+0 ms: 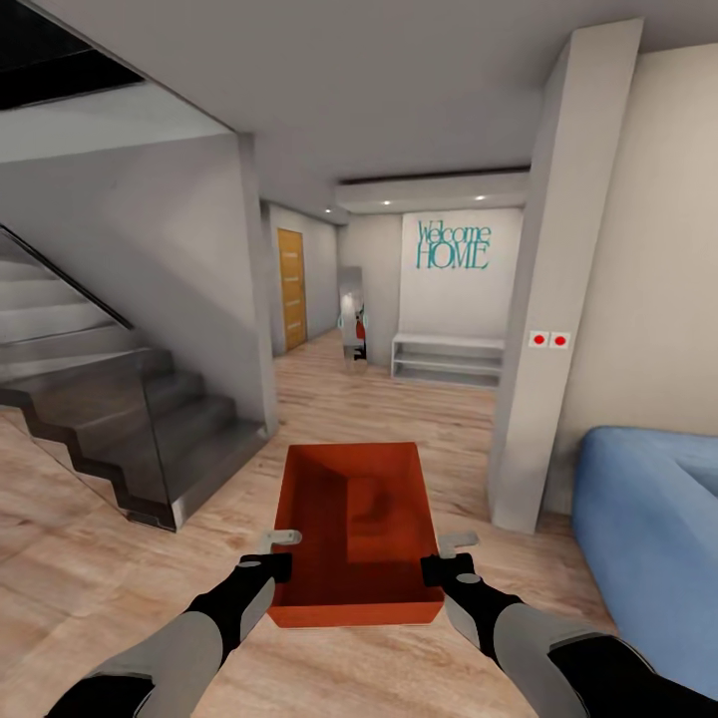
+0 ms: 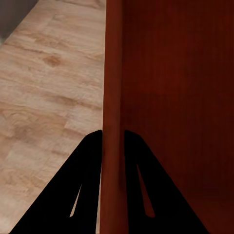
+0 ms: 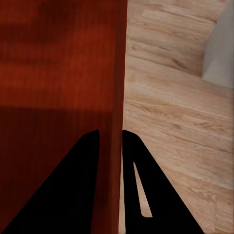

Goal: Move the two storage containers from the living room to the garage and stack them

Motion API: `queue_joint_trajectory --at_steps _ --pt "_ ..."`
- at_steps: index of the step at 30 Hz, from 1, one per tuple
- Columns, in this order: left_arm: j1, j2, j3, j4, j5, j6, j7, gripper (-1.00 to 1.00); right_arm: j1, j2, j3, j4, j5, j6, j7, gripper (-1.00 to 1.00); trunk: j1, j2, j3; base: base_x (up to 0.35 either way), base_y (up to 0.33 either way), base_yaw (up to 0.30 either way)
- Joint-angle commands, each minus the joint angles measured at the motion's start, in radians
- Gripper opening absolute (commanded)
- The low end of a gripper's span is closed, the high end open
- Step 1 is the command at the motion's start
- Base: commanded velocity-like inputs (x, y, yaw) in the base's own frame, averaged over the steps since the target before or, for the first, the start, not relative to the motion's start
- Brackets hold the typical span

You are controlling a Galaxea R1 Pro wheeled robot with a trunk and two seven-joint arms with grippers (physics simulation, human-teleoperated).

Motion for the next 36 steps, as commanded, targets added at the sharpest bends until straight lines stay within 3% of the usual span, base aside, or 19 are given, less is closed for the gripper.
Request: queue_joint_trajectory --at_steps 1,36 --pt "-0.001 -0.003 0.032 -0.004 0.056 0.007 0.010 -1.00 -0.001 0.005 -0.022 0.002 -0.002 -0.004 -0.004 -1.00 0.001 -0.001 -0.001 0.324 0.000 0.000" --pt "-0.001 -0.002 0.032 -0.004 0.055 0.007 0.010 -1.00 -0.001 0.006 -0.022 0.002 -0.002 -0.004 -0.005 -1.00 0.001 -0.001 -0.001 0.324 0.000 -0.003"
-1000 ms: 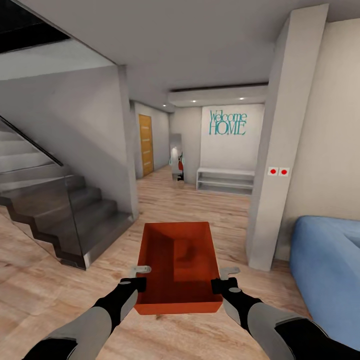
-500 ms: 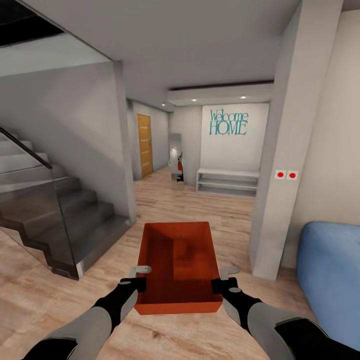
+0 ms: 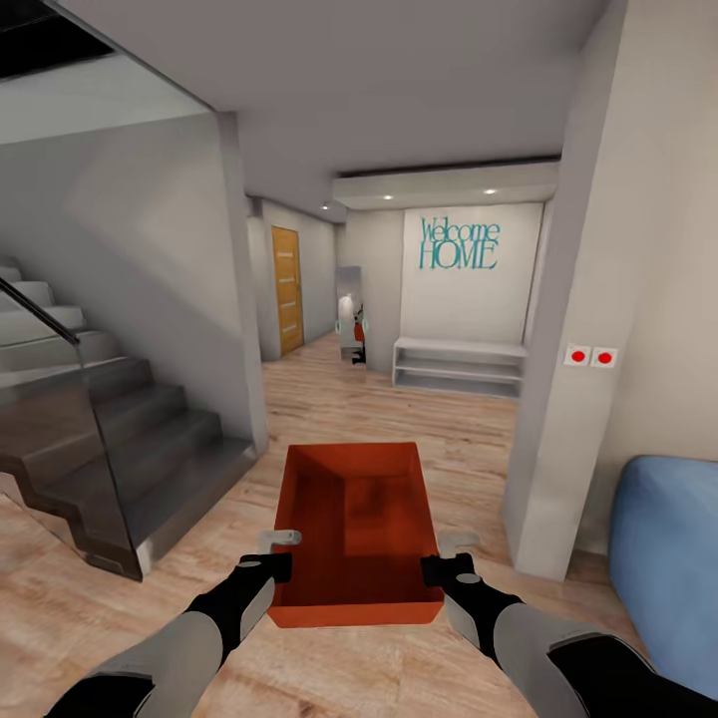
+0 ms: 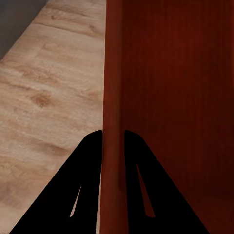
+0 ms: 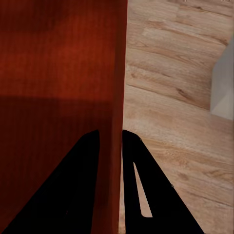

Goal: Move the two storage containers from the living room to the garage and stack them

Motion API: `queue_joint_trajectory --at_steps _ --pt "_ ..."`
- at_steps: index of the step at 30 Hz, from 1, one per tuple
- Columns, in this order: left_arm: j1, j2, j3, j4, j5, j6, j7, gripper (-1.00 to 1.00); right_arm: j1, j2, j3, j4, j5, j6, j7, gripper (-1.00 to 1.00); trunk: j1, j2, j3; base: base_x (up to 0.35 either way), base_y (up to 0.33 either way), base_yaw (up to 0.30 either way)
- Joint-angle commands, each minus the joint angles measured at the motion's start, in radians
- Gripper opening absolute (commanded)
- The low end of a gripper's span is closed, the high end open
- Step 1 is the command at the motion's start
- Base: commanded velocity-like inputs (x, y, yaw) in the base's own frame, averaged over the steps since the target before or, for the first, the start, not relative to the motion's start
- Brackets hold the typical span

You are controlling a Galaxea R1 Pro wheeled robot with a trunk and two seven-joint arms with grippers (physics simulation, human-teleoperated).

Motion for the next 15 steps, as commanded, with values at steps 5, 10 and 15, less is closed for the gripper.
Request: queue_joint_trajectory --at_steps 5,10,15 --pt "-0.001 -0.002 0.033 -0.005 0.054 0.007 0.010 -1.00 -0.001 0.006 -0.022 0.002 -0.003 -0.004 -0.005 -1.00 0.001 -0.001 -0.001 0.324 0.000 0.000" --pt "-0.001 -0.002 0.033 -0.005 0.055 0.007 0.010 -1.00 -0.001 0.005 -0.023 0.002 -0.003 -0.005 -0.005 -1.00 0.001 -0.001 -0.001 0.324 0.000 0.000" --pt "-0.001 -0.002 0.033 -0.005 0.055 0.007 0.010 -1.00 -0.001 0.004 -0.023 0.002 -0.003 -0.007 -0.005 -1.00 0.001 -0.001 -0.001 0.324 0.000 0.000"
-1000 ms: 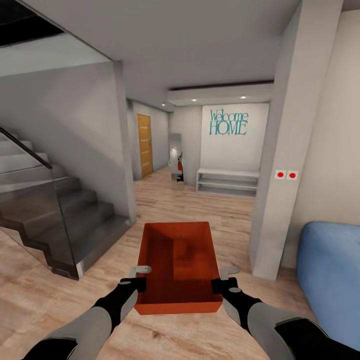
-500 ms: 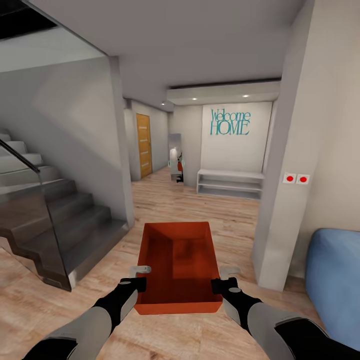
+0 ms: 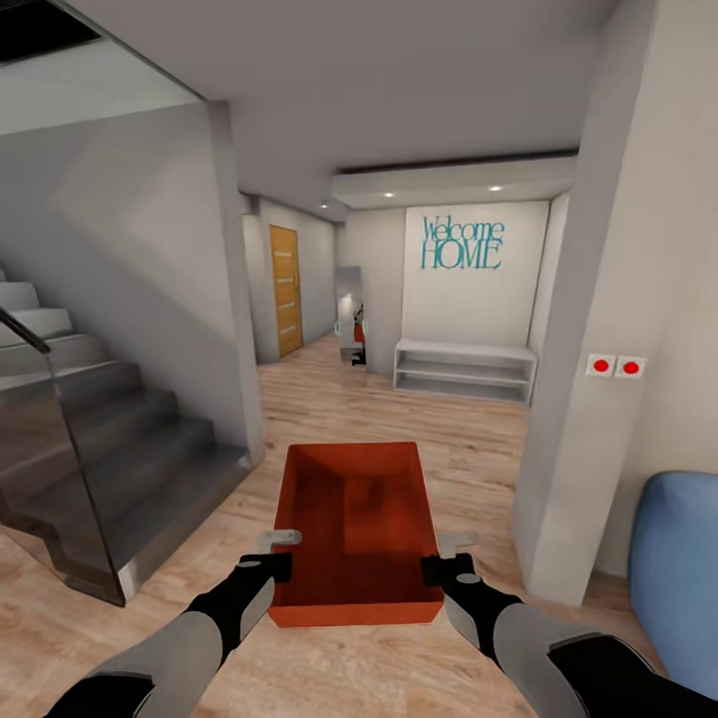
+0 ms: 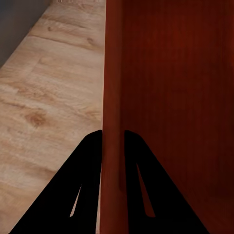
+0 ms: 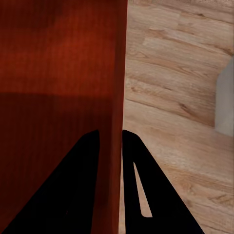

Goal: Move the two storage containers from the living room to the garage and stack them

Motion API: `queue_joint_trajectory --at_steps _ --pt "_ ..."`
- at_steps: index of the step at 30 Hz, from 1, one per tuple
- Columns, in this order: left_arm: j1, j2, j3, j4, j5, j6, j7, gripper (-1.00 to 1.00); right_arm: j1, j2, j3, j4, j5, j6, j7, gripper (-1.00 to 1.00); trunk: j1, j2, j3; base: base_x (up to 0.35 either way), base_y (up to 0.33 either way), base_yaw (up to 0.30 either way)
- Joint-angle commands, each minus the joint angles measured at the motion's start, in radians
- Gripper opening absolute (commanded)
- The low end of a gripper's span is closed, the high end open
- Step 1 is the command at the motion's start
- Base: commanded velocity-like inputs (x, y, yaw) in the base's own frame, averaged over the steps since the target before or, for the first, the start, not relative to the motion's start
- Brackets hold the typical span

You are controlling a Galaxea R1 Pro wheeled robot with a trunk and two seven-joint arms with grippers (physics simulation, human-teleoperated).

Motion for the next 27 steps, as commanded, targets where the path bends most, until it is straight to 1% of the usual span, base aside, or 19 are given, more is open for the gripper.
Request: queue_joint_trajectory --at_steps 1,27 --pt "-0.001 -0.002 0.033 -0.004 0.057 0.007 0.010 -1.00 -0.001 0.004 -0.023 0.001 -0.001 -0.005 -0.004 -1.00 0.001 -0.001 -0.001 0.324 0.000 0.000" --pt "-0.001 -0.002 0.033 -0.004 0.057 0.007 0.010 -1.00 -0.001 0.004 -0.023 0.001 -0.001 -0.006 -0.004 -1.00 0.001 -0.001 -0.001 0.324 0.000 0.000"
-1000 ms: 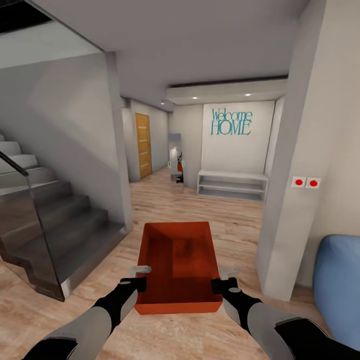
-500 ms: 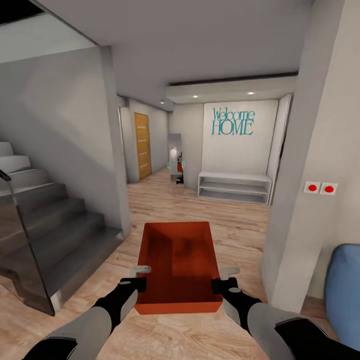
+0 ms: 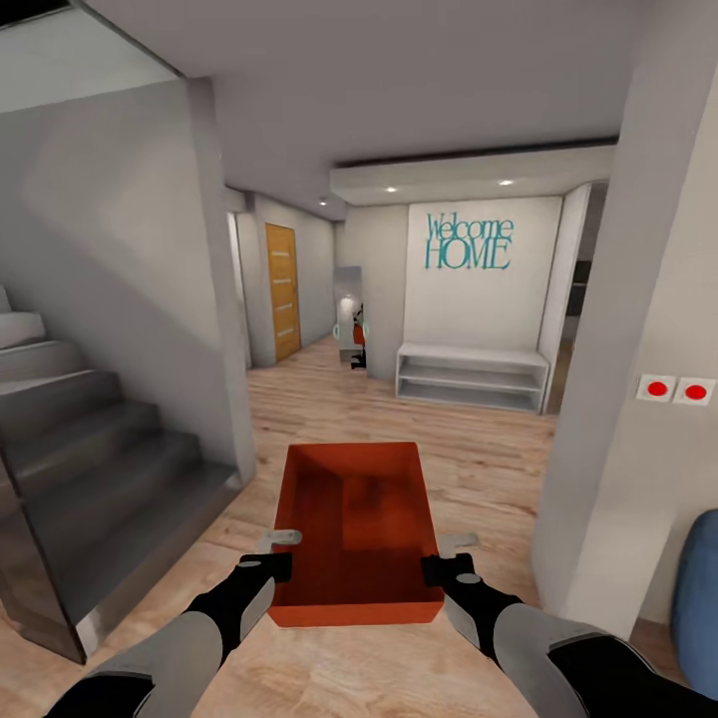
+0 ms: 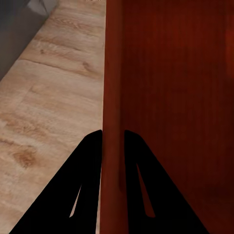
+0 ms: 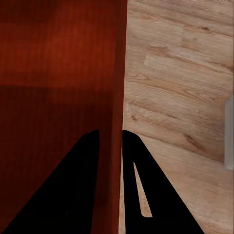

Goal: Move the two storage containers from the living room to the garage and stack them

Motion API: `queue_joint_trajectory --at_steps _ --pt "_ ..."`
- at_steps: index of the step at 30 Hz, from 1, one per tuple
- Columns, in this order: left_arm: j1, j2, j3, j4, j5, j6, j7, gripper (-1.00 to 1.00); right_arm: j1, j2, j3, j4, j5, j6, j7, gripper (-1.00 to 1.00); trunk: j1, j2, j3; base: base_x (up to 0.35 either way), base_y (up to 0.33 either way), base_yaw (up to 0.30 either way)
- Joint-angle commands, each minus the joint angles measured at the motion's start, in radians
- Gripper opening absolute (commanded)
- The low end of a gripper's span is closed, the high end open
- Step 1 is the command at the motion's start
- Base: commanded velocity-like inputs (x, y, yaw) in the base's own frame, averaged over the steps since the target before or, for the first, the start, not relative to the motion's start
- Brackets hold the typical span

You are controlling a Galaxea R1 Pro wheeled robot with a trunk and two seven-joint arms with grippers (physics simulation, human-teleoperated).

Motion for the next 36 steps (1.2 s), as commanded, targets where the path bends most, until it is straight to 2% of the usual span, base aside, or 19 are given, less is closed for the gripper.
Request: queue_joint_trajectory --at_steps 1,36 --pt "0.000 -0.002 0.033 -0.004 0.057 0.007 0.010 -1.00 -0.001 0.004 -0.023 0.001 -0.001 -0.005 -0.004 -1.00 0.001 -0.001 -0.001 0.324 0.000 0.000" --pt "-0.001 -0.002 0.032 -0.004 0.057 0.007 0.010 -1.00 -0.001 0.004 -0.023 0.001 -0.001 -0.006 -0.001 -1.00 0.001 -0.001 -0.001 0.324 0.000 0.000"
